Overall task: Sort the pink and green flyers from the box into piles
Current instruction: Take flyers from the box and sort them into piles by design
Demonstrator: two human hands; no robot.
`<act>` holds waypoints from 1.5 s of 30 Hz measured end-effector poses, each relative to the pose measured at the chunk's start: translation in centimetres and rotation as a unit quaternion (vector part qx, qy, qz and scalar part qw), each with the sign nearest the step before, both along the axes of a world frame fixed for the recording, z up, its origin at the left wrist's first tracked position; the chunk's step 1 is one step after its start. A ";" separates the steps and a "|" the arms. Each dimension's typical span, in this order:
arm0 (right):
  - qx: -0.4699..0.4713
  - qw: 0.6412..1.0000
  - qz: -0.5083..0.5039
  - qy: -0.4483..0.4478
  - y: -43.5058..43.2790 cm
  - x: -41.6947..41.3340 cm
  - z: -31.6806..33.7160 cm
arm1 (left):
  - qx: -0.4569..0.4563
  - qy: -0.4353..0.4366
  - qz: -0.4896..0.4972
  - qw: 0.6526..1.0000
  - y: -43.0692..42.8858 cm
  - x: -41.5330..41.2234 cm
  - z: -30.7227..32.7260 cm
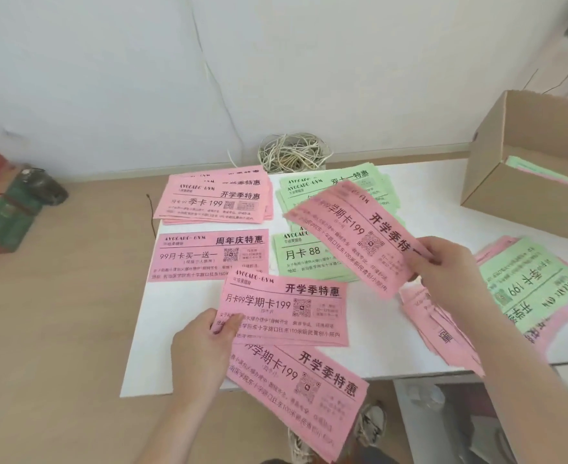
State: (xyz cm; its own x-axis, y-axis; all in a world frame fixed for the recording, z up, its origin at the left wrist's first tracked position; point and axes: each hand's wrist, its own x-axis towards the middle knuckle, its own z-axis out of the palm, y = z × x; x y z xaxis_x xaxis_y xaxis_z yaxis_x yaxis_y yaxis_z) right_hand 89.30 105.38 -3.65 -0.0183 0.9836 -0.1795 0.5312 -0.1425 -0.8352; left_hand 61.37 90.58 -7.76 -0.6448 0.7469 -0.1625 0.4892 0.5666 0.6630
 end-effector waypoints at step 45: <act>-0.136 0.934 0.272 -0.187 -4.0 -5.4 -2.5 | 0.020 -0.182 0.018 0.983 -0.3 -2.1 0.6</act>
